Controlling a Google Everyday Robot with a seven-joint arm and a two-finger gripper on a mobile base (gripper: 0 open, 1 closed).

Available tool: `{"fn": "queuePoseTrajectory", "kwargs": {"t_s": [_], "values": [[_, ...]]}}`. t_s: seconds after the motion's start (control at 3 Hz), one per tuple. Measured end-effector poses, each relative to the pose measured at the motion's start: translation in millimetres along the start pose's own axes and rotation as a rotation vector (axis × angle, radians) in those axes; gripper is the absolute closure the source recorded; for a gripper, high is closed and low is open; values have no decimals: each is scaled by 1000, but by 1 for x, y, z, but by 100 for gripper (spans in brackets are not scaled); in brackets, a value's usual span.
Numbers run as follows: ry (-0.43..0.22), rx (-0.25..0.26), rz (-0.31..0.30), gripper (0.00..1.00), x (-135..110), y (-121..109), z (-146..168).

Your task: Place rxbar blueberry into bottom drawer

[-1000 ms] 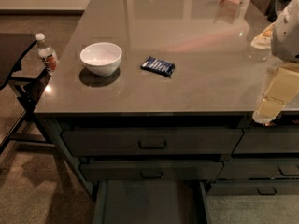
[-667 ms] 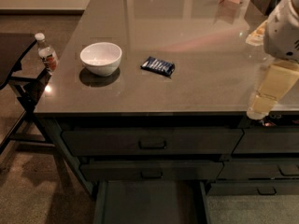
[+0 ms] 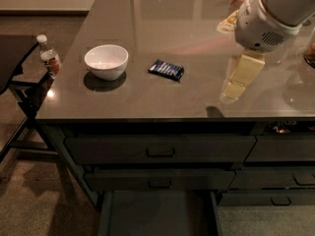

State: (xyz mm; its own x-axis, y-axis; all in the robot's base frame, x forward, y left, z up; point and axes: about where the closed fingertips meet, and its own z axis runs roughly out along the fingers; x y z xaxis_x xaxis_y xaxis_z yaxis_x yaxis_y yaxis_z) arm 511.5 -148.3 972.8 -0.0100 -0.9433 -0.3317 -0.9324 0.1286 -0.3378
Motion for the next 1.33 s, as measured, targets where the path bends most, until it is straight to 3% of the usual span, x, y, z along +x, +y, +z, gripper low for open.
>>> {"fn": "queuePoseTrajectory", "kwargs": {"t_s": [0.33, 0.67, 1.0, 1.33], "values": [[6, 9, -16, 0, -8, -5, 5], [-33, -2, -34, 0, -20, -18, 35], [-102, -24, -3, 0, -27, -37, 73], [-196, -55, 75, 0, -22, -54, 102]]}}
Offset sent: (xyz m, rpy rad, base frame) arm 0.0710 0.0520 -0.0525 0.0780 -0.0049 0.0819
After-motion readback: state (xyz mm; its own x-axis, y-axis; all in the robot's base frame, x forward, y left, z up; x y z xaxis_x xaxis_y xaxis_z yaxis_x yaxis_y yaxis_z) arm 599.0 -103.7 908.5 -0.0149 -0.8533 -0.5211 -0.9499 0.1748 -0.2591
